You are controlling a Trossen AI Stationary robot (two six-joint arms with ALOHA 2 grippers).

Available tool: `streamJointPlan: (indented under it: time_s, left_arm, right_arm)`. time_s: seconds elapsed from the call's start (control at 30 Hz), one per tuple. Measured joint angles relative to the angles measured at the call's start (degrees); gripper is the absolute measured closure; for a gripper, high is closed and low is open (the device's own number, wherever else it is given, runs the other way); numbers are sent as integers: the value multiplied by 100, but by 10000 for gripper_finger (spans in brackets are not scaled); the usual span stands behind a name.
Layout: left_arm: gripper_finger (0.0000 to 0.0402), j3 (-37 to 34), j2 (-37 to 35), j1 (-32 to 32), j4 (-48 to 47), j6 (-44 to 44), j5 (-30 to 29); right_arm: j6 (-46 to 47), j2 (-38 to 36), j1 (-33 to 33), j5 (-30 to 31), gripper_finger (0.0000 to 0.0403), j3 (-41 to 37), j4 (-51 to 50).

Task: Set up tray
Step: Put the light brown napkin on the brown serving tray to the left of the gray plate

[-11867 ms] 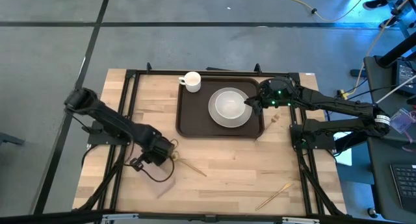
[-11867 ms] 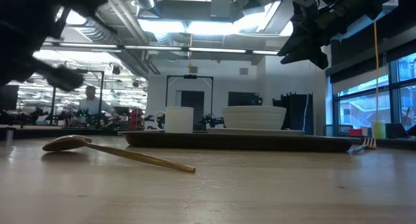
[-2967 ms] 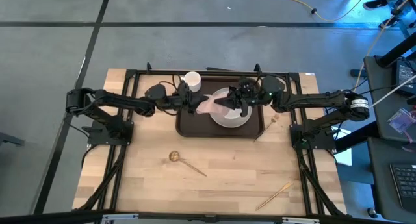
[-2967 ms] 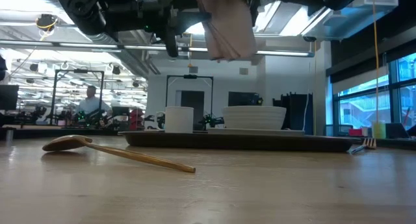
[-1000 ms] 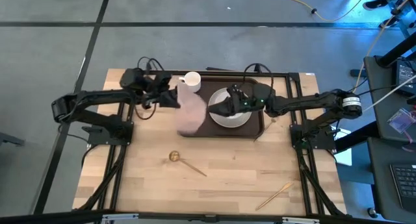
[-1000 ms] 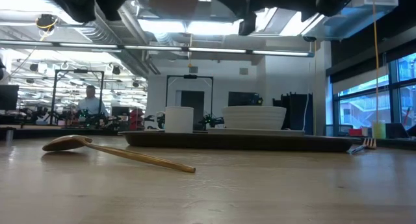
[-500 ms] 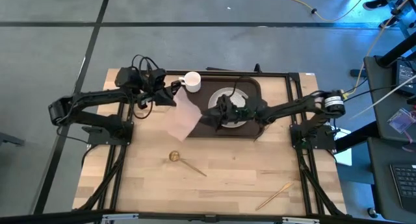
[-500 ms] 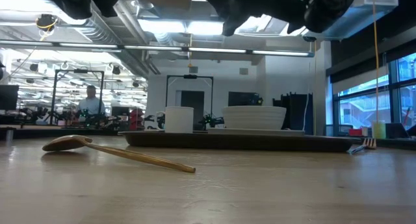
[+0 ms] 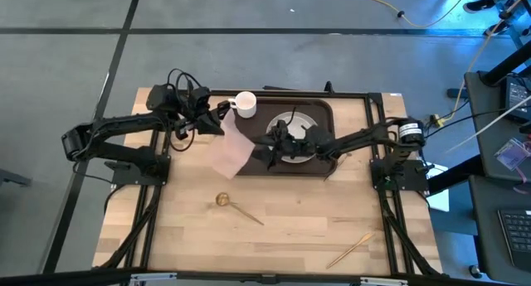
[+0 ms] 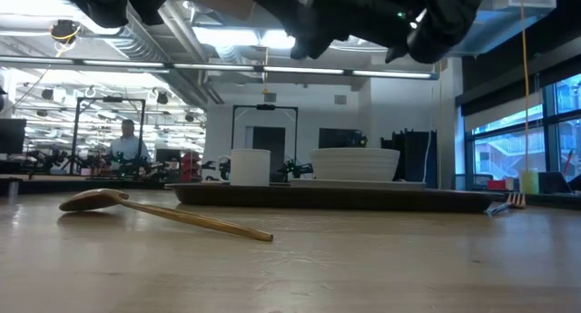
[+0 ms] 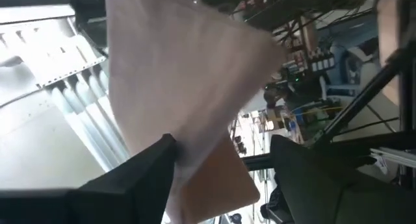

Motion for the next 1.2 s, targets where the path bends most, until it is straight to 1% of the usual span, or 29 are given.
streamJointPlan:
  time_s: [0.17, 0.27, 0.43, 0.53, 0.63, 0.77, 0.8, 0.83, 0.9, 0.97, 1.1, 1.2]
  left_arm:
    - [398, 0, 2, -12, 0, 0, -3]
    - [398, 0, 2, -59, 2, -3, 8]
    - [398, 0, 2, -200, 24, -162, 126]
    - [398, 0, 2, -304, 22, -337, 127]
    - [398, 0, 2, -413, -20, -695, 68]
    - [398, 0, 3, -558, -239, -1112, -337]
    - [398, -11, 4, -583, -357, -1141, -435]
    - [398, -59, 2, -594, -450, -1141, -507]
    - [398, -232, 0, -561, -682, -1140, -630]
    - [398, -539, 3, -479, -768, -1170, -835]
    - [398, -1142, 4, -367, -763, -1236, -1250]
    - [398, -1515, 4, -324, -761, -1237, -1457]
  right_arm:
    - [-190, 308, -203, -498, 173, 569, 50]
    - [-171, 449, -280, -641, 189, 870, 46]
    - [-325, 574, -433, -863, 223, 976, 24]
    - [-707, 596, -566, -988, 258, 976, -47]
    - [-1350, 598, -710, -1036, 304, 976, -152]
    - [-2439, 598, -958, -1232, 376, 976, -150]
    - [-2667, 598, -1030, -1341, 388, 976, -154]
    - [-2874, 598, -1097, -1430, 393, 976, -159]
    - [-3020, 598, -1230, -1570, 391, 976, -225]
    - [-3265, 601, -1351, -1743, 390, 976, -328]
    - [-3728, 601, -1548, -1995, 398, 978, -792]
    - [-4044, 598, -1698, -2092, 399, 978, -1375]
